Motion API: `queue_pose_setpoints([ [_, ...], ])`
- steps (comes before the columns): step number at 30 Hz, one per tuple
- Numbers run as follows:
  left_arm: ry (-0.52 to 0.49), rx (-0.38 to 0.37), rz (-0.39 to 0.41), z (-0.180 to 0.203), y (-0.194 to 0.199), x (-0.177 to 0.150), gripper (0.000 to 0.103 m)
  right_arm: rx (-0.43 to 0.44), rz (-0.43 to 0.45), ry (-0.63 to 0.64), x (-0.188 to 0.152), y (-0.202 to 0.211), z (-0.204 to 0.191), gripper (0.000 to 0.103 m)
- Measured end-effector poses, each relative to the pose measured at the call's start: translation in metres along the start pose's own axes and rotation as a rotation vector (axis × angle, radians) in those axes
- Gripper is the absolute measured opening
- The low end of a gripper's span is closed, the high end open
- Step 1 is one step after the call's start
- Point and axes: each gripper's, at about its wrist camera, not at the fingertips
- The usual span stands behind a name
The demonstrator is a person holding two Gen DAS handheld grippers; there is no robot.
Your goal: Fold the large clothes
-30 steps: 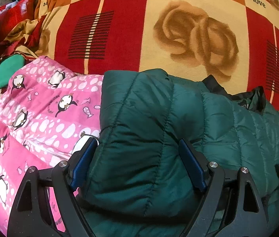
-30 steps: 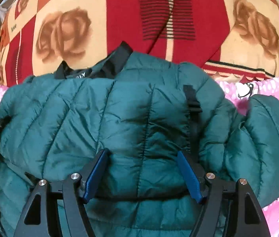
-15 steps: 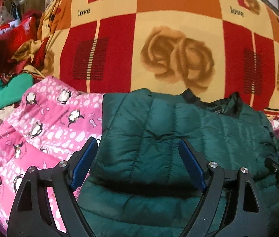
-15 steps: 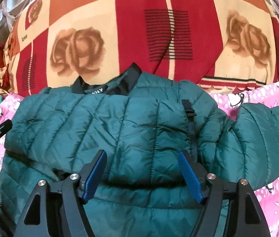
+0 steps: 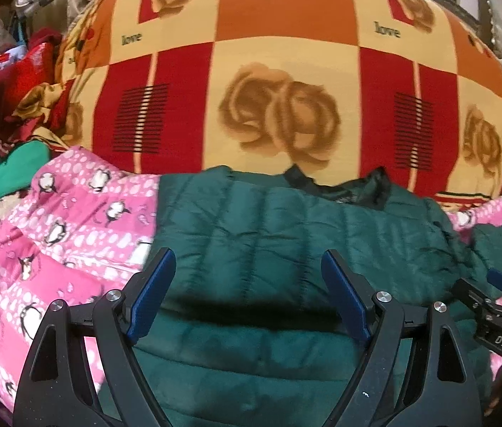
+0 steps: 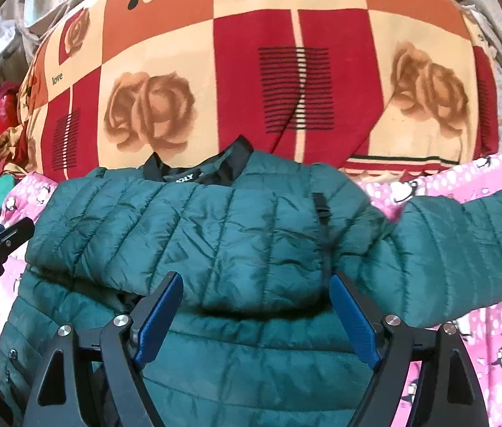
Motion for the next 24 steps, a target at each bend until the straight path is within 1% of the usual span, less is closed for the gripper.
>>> queue_pose_setpoints([
  [3,-0.008,-0.038,-0.008,0.014,0.002,-0.001,0.084,-0.012,0.007,-0.014,-0.003,0.006,0.012,0.082],
  [5,-0.01,-0.099,-0.016,0.023,0.004,-0.002,0.084,-0.022,0.011,-0.019,-0.005,0.009,0.02,0.082],
  [7,-0.012,-0.124,-0.025,0.031,0.003,-0.002,0.084,-0.044,0.019,-0.022,-0.007,0.012,0.028,0.082],
  [10,-0.039,-0.123,-0.043,0.049,0.001,-0.002,0.084,-0.074,0.027,-0.026,-0.01,0.015,0.043,0.082],
  [15,-0.063,-0.134,-0.051,0.07,-0.004,-0.003,0.084,-0.103,0.031,-0.065,-0.014,0.018,0.074,0.082],
  [24,-0.046,-0.184,-0.08,0.089,-0.016,0.005,0.084,-0.169,0.047,-0.141,-0.013,0.024,0.13,0.082],
])
Point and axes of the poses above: each gripper's, at about its wrist camera, not at the fingertips, and y roughly against the way its jaws point, z to its right, x to its top, and after that the axes turned 11 degrees about -z, right-handed
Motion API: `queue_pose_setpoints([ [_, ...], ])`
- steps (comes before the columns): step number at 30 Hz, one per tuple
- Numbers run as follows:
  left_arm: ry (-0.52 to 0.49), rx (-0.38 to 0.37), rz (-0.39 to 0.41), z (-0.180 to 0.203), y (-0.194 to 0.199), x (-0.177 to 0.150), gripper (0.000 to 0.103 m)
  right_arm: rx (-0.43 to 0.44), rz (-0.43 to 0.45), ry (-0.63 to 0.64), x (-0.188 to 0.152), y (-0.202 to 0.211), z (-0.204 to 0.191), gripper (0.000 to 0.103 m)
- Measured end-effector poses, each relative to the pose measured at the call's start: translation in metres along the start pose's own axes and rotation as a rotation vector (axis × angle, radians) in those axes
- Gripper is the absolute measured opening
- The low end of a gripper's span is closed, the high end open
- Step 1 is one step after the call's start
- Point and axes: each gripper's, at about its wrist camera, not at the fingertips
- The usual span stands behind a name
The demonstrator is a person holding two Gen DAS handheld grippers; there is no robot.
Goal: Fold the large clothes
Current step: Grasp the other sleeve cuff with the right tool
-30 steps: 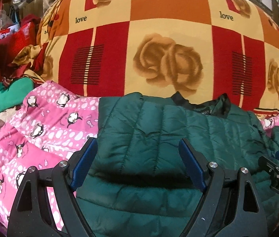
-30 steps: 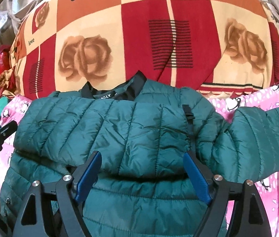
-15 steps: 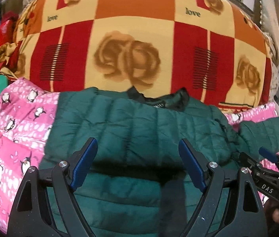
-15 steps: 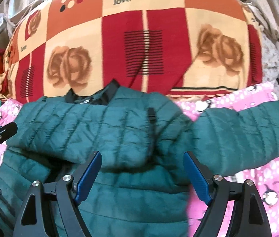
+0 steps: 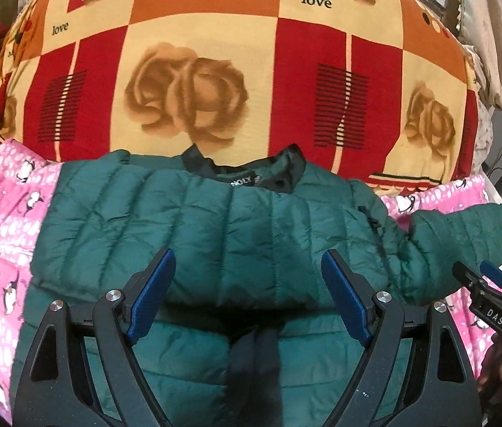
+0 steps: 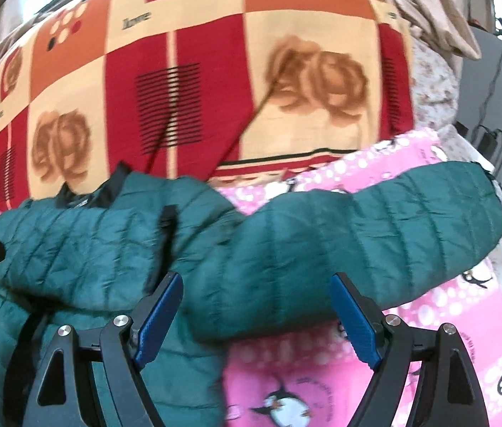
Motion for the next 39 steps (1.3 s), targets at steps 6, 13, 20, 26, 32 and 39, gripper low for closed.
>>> queue_pose_setpoints([
  [6,0.005,0.004,-0.008,0.004,-0.009,0.007,0.084,-0.027,-0.012,-0.059,0.008,-0.012,0.036,0.082],
  [13,0.034,0.01,-0.017,-0.01,-0.016,0.012,0.084,-0.071,-0.025,-0.161,0.015,-0.027,0.09,0.082],
  [20,0.038,0.016,-0.017,-0.022,-0.02,0.009,0.084,-0.125,-0.025,-0.314,0.018,-0.028,0.152,0.082],
  [26,0.039,0.015,-0.004,-0.028,-0.021,0.007,0.084,-0.159,-0.035,-0.447,0.016,-0.032,0.202,0.082],
  [32,0.033,0.022,-0.007,-0.03,-0.025,0.006,0.084,-0.142,-0.022,-0.549,0.018,-0.044,0.243,0.09],
  [39,0.027,0.04,-0.022,-0.032,-0.034,0.005,0.084,-0.08,0.0,-0.602,0.029,-0.059,0.259,0.091],
])
Point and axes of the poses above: each gripper's, at about its wrist camera, not at the fingertips, and y roughly against the way its jaws point, z to its right, x to its top, and after that the axes turned 11 degrees about -z, right-handed
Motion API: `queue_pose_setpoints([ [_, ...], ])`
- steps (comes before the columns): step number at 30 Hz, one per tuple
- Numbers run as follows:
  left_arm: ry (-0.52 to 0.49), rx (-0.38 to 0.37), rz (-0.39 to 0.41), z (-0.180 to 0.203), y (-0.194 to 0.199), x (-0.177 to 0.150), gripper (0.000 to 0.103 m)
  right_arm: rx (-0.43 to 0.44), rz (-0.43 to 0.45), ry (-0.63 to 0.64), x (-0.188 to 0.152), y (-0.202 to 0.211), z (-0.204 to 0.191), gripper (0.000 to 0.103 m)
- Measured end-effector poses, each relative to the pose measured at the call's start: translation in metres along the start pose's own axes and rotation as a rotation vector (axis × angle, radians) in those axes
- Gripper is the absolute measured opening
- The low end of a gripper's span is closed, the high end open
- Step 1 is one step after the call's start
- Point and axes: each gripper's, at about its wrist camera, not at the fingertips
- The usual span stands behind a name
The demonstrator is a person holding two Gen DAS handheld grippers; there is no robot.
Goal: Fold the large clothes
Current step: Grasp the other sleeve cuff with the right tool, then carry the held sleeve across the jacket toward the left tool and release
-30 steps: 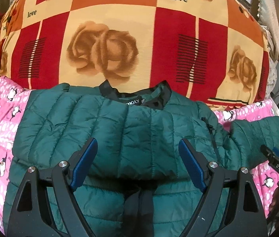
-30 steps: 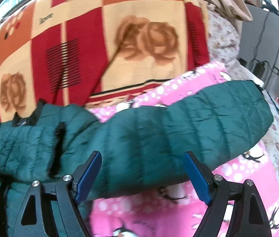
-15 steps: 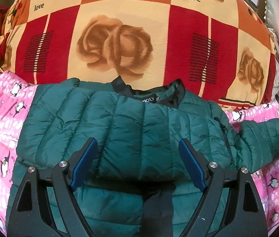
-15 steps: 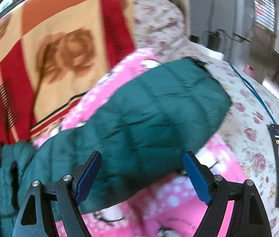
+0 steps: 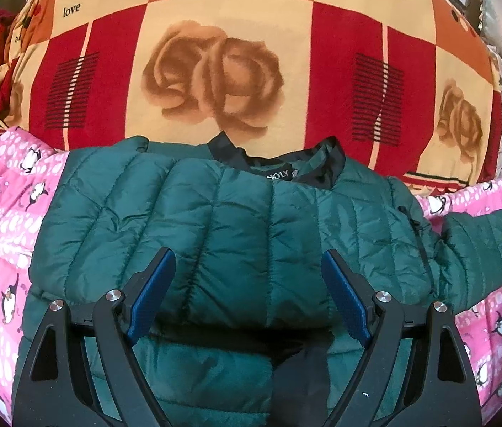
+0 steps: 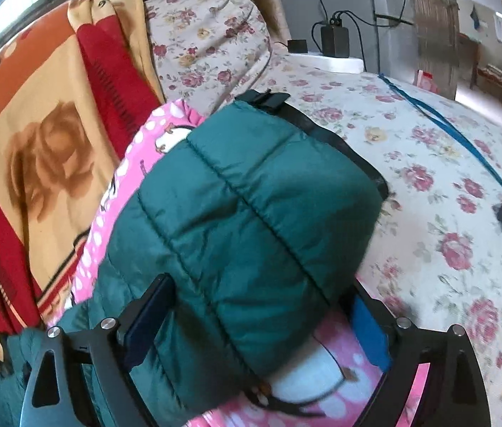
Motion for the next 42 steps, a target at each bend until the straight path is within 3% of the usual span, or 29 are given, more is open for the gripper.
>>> queue_pose_setpoints([
  [2,-0.002,0.007,-0.004,-0.001,-0.002,0.0,0.084,0.002,0.013,0.005,0.003,0.0,-0.002,0.091],
  [4,-0.001,0.012,-0.003,-0.003,-0.002,0.0,0.084,0.012,0.029,0.029,0.005,0.001,-0.007,0.081],
  [9,0.015,0.009,0.009,-0.012,0.002,0.0,0.084,0.055,0.069,0.112,0.003,0.014,-0.019,0.035],
  [12,0.021,0.009,0.017,-0.016,0.006,0.002,0.084,0.122,0.096,0.116,-0.003,0.033,-0.02,0.02],
  [16,0.028,0.01,0.036,-0.022,0.013,0.003,0.084,0.273,0.106,0.119,-0.013,0.057,-0.028,0.018],
  [21,0.049,0.008,0.042,-0.031,0.017,0.003,0.084,0.347,0.111,0.201,-0.027,0.077,-0.062,0.017],
  [33,0.073,0.091,0.067,-0.061,0.03,0.005,0.084,0.445,0.002,0.433,-0.076,0.097,-0.17,0.017],
  [42,0.114,0.123,0.064,-0.087,0.031,0.003,0.084,0.489,-0.103,0.566,-0.126,0.085,-0.257,0.017],
])
Point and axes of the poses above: each gripper's, at about its wrist camera, not at the fingertips, and y roughly against the way its jaws point, z to its right, x to its top, and after that the axes turned 11 degrees about -z, right-handed
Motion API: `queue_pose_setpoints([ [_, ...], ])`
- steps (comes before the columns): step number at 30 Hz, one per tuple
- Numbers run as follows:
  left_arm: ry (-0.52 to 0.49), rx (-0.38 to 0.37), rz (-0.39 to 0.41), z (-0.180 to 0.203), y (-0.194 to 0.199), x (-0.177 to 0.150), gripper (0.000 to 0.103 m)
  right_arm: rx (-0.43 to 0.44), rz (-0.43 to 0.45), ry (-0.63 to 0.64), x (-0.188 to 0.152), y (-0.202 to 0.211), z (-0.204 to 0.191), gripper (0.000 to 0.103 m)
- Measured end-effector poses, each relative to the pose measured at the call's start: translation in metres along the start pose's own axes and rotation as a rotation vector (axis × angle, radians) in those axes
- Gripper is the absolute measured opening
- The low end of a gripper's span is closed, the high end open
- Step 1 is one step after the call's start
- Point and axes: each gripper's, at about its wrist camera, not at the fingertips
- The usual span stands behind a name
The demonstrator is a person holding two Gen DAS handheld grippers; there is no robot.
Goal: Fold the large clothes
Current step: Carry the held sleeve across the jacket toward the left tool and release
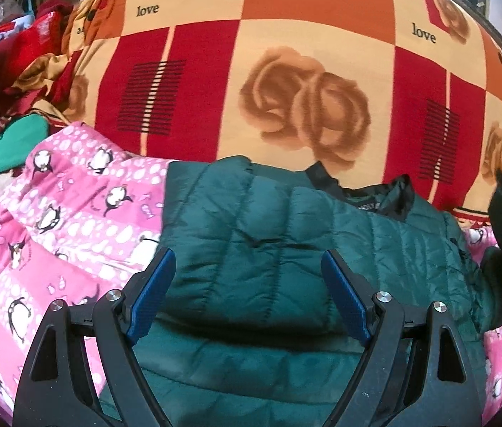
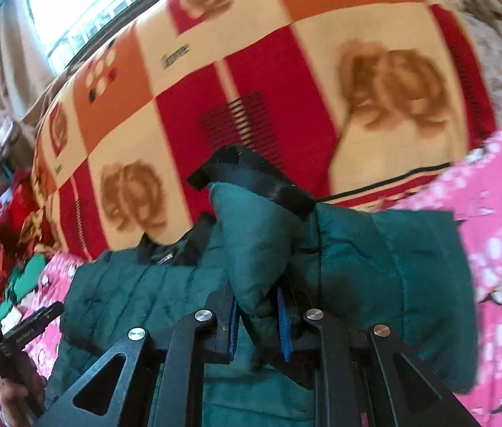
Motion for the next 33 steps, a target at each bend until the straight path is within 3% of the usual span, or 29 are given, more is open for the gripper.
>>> queue_pose_setpoints([
  [17,0.028,0.03,-0.009,-0.029,-0.009,0.003,0.084,0.123,-0.17,0.142,-0.014,-0.086,-0.117,0.017],
  [28,0.087,0.001,-0.021,-0.048,-0.016,0.006,0.084,0.164,-0.269,0.203,-0.039,-0.131,-0.163,0.018],
  [29,0.092,-0.003,-0.02,-0.049,-0.015,0.006,0.084,0.158,-0.274,0.204,-0.04,-0.133,-0.163,0.019],
  [31,0.104,-0.015,-0.021,-0.051,-0.014,0.006,0.084,0.171,-0.279,0.215,-0.041,-0.134,-0.165,0.037],
  [33,0.117,-0.029,-0.024,-0.052,-0.013,0.006,0.084,0.208,-0.289,0.235,-0.042,-0.13,-0.169,0.066],
])
Point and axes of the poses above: each gripper's, at about its wrist camera, not at the fingertips, and y roughly against the way its jaws point, z to its right, x to its top, and after that the axes turned 11 degrees about -z, right-handed
